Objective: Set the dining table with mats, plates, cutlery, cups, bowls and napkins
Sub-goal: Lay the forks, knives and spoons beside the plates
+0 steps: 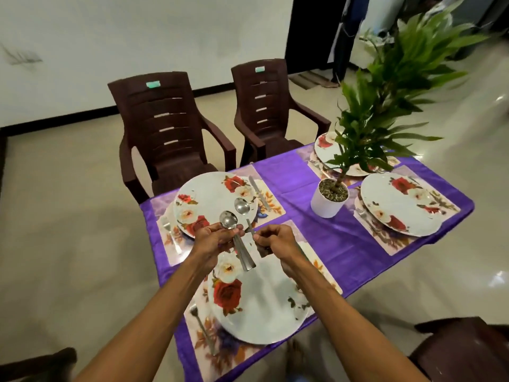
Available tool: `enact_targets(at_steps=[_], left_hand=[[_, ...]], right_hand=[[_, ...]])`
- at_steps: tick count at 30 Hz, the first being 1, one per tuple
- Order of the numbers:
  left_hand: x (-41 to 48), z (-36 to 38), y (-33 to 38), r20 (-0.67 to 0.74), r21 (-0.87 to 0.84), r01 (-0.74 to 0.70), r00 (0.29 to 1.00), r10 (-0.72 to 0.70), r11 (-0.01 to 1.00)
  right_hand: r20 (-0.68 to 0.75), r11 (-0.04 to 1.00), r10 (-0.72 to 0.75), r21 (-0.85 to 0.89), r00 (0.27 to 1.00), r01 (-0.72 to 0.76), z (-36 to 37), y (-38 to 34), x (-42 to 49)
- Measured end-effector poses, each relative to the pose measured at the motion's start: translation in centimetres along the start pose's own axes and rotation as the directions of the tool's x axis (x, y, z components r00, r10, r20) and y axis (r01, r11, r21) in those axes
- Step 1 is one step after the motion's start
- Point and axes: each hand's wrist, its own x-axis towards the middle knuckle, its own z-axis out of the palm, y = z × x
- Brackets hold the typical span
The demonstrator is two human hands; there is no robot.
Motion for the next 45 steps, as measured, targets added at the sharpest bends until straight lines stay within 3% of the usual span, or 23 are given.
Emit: enact_targets(at_steps=[7,10,20,27,38,45], left_hand=[[1.2,7.2,-3.2,-0.155,0.006,-0.005,0.988,0.005,1.0],[1.2,9.9,-4.1,-0.158,-0.01,-0.008,0.987,0.006,1.0],[1.7,13.0,-6.9,-0.157,0.008,0.008,0.988,-0.007,1.0],[1.7,13.7,-9.1,-0.209,0.026,0.065,0.976,-0.058,0.998],[2.3,17.7,-9.4,-0.273,0.018,0.067,0.96,-0.059,0.998],[2.2,18.6,-9.6,-0.292,-0.007,0.072,0.954,-0.071,0.997]], right_hand=[[0.115,0.999,-0.018,-0.025,0.993,0.021,-8.4,1.2,4.0],[0.123,1.0,0.002,-0.01,0.992,-0.001,-11.2,1.5,4.8],[-0.051,0.968,0.098,-0.226,0.994,-0.108,-19.2,8.3,6.3],[-0.119,0.869,0.162,-0.454,0.98,-0.199,-20.9,13.2,6.5],[0.024,0.714,-0.045,-0.698,0.999,0.05,-21.0,14.6,7.0],[0.093,0.691,-0.057,-0.715,0.994,0.107,-21.6,13.9,7.6]])
